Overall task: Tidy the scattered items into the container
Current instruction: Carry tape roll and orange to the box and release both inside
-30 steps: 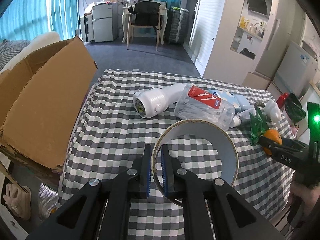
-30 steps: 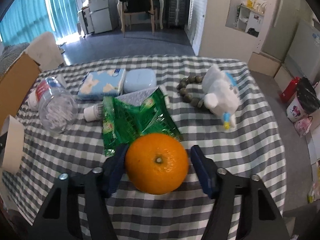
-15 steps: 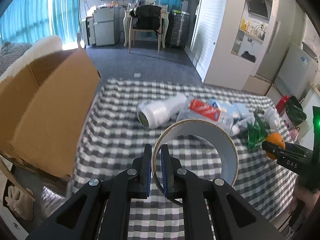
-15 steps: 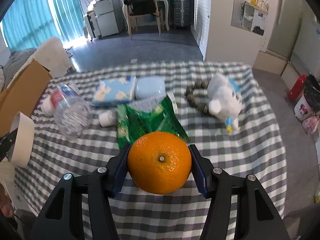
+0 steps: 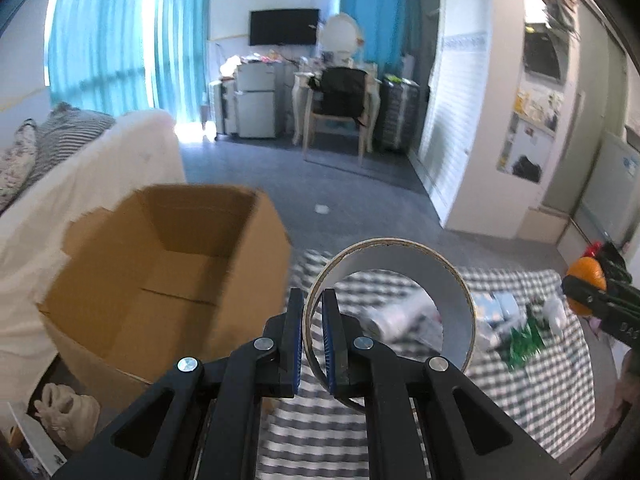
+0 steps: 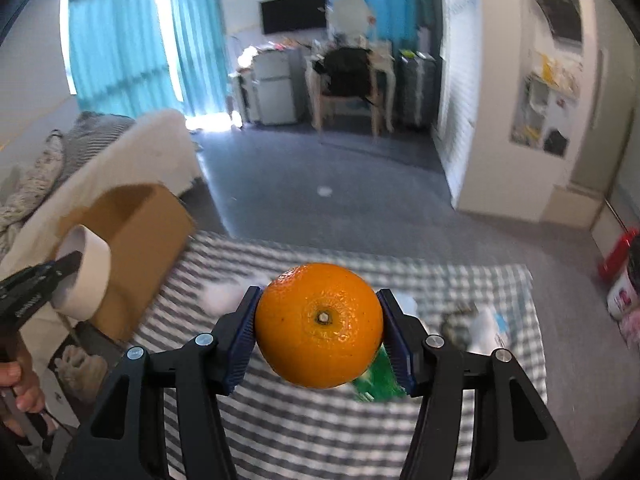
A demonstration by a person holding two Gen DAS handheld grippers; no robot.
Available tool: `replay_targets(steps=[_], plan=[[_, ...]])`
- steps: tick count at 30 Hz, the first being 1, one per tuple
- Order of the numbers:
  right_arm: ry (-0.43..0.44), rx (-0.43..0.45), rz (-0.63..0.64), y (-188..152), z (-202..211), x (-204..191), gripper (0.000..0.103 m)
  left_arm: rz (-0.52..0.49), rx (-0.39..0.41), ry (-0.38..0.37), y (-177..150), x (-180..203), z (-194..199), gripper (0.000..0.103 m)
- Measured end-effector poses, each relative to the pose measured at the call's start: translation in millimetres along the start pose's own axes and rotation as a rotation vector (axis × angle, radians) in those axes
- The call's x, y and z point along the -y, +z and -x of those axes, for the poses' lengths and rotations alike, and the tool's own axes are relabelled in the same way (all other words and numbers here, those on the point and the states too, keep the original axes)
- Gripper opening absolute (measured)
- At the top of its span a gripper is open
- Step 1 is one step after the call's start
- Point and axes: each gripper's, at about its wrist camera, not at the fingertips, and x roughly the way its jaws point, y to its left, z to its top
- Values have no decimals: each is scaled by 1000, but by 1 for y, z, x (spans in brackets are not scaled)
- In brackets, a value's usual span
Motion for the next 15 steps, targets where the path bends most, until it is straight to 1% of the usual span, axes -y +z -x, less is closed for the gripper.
replay_targets(steps=[4, 8, 10, 15], plan=[[61, 47, 68, 29, 2, -36, 57, 35, 41, 56, 18, -30, 13, 8], [123, 86, 106, 50, 1, -62, 57, 62, 73, 117, 30, -55, 21, 8], [153, 97, 122, 58, -4, -77, 57, 72, 75, 144, 33, -67, 20, 9], [200, 80, 147, 62, -22, -104, 57, 111, 48, 201, 33, -95, 2, 9]])
